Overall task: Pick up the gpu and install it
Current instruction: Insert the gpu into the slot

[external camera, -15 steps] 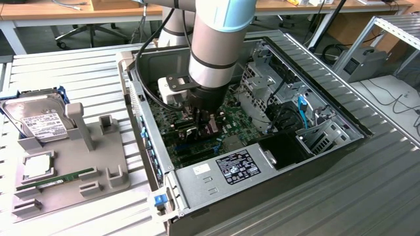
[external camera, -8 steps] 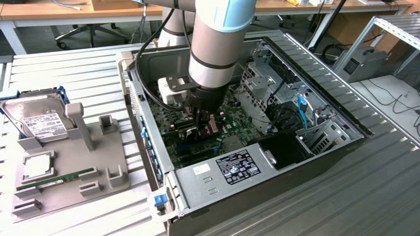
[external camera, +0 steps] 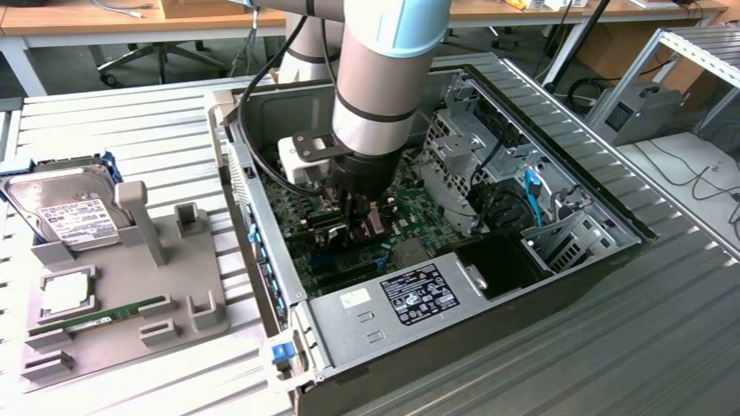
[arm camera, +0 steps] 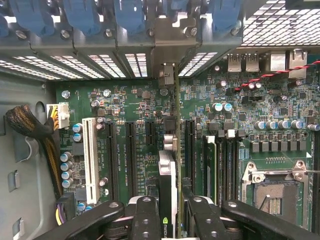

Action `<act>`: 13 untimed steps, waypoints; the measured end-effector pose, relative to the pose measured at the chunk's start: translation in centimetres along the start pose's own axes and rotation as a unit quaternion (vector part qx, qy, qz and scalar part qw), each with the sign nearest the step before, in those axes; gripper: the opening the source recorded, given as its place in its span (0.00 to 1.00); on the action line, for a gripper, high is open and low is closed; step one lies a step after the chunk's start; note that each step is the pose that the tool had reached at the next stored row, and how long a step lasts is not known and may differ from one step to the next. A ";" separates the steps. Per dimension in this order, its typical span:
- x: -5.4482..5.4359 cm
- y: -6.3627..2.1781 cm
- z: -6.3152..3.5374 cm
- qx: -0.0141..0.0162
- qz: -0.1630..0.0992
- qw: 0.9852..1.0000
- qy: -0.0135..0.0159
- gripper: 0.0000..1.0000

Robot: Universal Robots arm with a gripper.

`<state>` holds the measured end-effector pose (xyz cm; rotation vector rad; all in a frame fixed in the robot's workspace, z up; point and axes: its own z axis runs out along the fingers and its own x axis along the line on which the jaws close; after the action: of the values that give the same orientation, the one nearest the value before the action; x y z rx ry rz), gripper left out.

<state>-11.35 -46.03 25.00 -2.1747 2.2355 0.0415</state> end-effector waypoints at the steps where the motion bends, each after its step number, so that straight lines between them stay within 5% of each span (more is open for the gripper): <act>1: 0.0 0.00 0.00 0.000 0.000 1.000 0.000 0.27; 13: 0.0 0.00 0.04 0.000 0.000 1.000 0.000 0.27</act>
<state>-11.35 -46.03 24.96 -2.1746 2.2355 0.0416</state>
